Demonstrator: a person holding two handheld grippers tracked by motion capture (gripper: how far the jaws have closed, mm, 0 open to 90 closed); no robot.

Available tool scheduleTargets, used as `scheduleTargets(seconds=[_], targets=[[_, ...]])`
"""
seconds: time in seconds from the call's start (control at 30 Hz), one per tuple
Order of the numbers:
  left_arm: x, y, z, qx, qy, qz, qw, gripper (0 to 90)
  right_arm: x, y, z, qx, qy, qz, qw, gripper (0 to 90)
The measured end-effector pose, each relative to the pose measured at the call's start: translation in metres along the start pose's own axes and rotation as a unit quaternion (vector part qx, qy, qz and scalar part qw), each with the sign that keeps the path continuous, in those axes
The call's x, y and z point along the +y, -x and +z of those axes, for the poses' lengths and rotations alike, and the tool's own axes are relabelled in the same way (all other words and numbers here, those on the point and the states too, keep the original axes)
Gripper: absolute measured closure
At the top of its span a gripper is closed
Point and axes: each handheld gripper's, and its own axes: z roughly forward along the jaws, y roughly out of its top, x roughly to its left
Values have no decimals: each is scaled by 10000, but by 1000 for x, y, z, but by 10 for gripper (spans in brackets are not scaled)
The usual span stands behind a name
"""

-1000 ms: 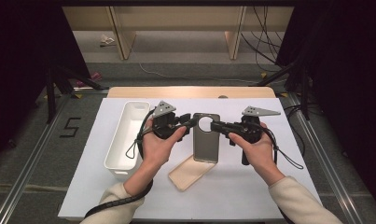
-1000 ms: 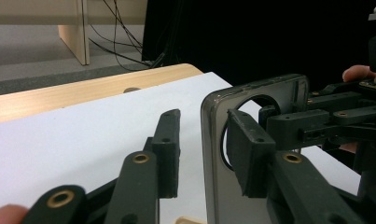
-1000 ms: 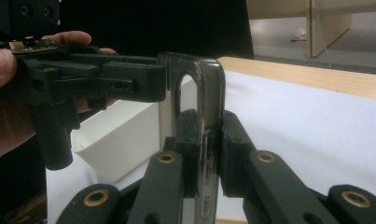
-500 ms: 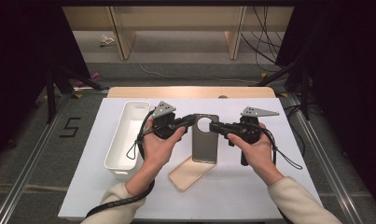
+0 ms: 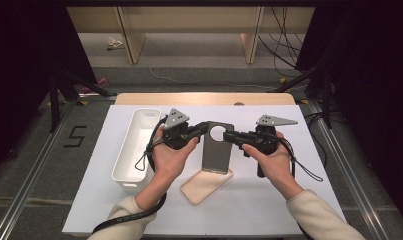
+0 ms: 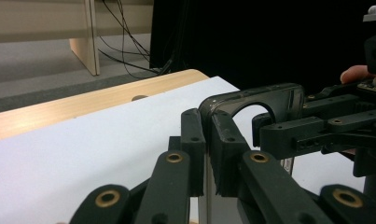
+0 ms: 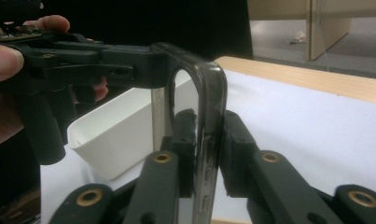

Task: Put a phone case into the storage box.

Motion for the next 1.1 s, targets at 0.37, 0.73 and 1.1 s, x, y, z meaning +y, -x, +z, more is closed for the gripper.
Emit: scheduleTargets(seconds=[0.37,0.73,1.1], targets=[[5,-11,-7,225,129,80,9996,842,4,-6,1,-97,22,-426,9990,431],[16,-22,-20,305,243,208,9990,841,0,-2,-5,-39,-38,-668,9977,208],[21,-26,-26,281,299,247,9989,841,-20,14,-35,-278,-78,-641,9975,187]])
